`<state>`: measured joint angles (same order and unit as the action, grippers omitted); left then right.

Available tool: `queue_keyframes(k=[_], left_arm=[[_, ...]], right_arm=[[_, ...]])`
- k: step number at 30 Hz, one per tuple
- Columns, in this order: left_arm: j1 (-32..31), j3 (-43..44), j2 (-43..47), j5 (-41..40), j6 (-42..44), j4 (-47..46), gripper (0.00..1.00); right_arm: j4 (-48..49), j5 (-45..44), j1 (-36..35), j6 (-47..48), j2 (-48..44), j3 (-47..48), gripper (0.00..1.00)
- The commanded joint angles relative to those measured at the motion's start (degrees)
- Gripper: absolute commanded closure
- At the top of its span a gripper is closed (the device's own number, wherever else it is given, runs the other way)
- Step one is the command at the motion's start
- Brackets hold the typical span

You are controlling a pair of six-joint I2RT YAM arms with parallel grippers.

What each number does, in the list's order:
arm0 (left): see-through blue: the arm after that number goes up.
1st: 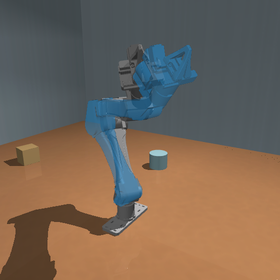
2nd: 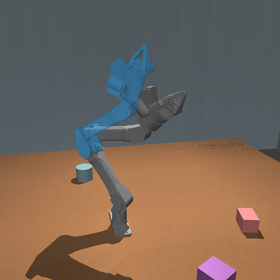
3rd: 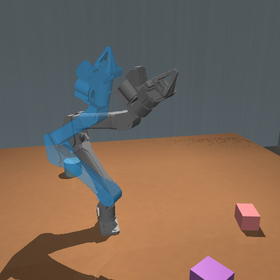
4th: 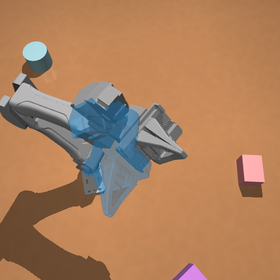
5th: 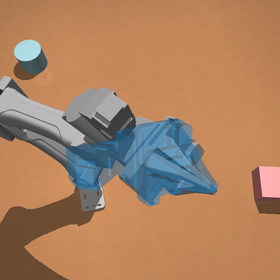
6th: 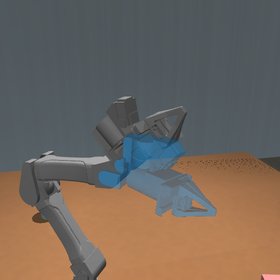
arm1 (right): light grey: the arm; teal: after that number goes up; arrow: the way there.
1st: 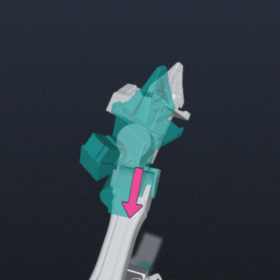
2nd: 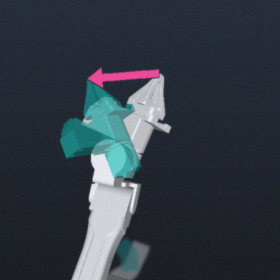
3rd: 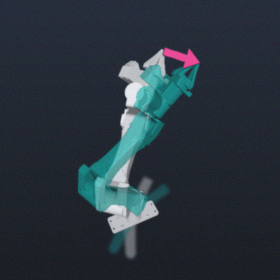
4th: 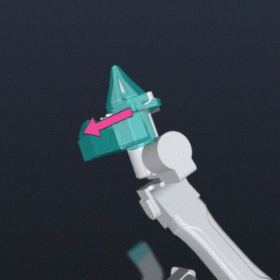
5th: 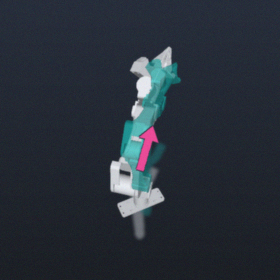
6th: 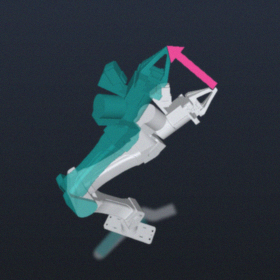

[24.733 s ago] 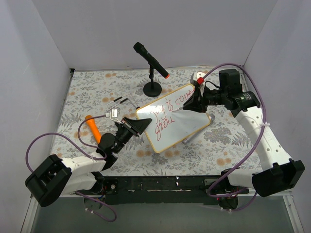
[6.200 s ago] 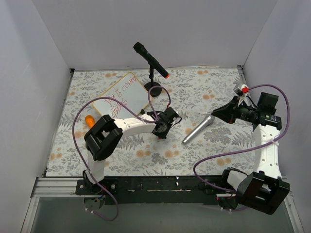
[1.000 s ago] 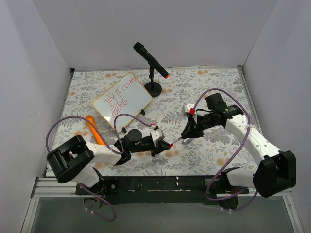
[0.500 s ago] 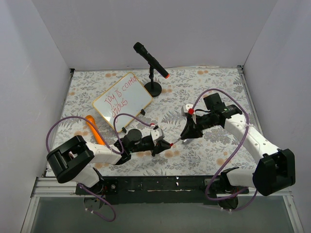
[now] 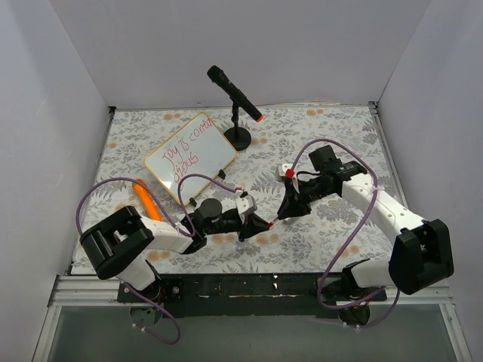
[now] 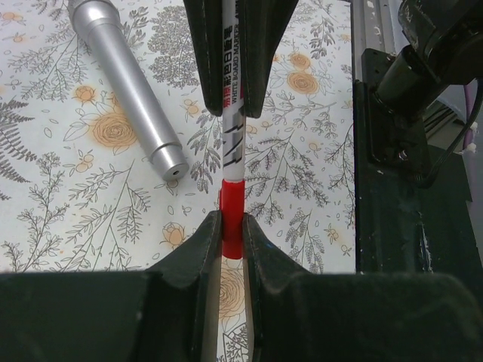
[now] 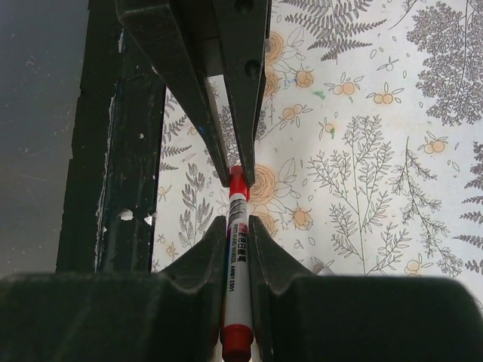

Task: Write a sentence on the whiteboard
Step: Insert the whiteboard marker into the whiteboard marker.

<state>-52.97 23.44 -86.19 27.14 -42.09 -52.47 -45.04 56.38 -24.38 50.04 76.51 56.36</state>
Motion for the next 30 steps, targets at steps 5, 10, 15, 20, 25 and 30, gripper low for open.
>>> queue_keyframes(k=[5, 10, 15, 20, 25, 30], left_arm=[[0.2, 6.3, -2.2, 1.0, -2.5, -8.3, 1.0], [0.2, 6.0, -4.8, -0.6, -4.8, -14.4, 1.0], [0.1, 6.2, -7.3, -0.9, -5.6, -16.7, 1.0], [0.1, 6.9, -8.9, -2.6, -3.6, -18.3, 1.0], [0.1, 7.6, -10.2, -5.5, -1.5, -20.8, 1.0], [0.1, 8.8, -12.8, -6.1, -1.3, -24.6, 1.0]], right_arm=[[1.5, 0.0, -2.7, -0.8, 2.1, -1.1, 0.99], [2.5, -0.9, -3.0, -2.0, 4.3, -1.1, 0.99], [4.8, -3.6, -3.0, -4.6, 5.8, -1.4, 0.99], [7.1, -5.3, -3.4, -7.0, 7.5, -1.8, 0.99], [8.6, -7.0, -4.8, -8.6, 9.1, -2.4, 0.99], [9.8, -7.2, -5.0, -10.0, 11.5, -2.0, 0.99]])
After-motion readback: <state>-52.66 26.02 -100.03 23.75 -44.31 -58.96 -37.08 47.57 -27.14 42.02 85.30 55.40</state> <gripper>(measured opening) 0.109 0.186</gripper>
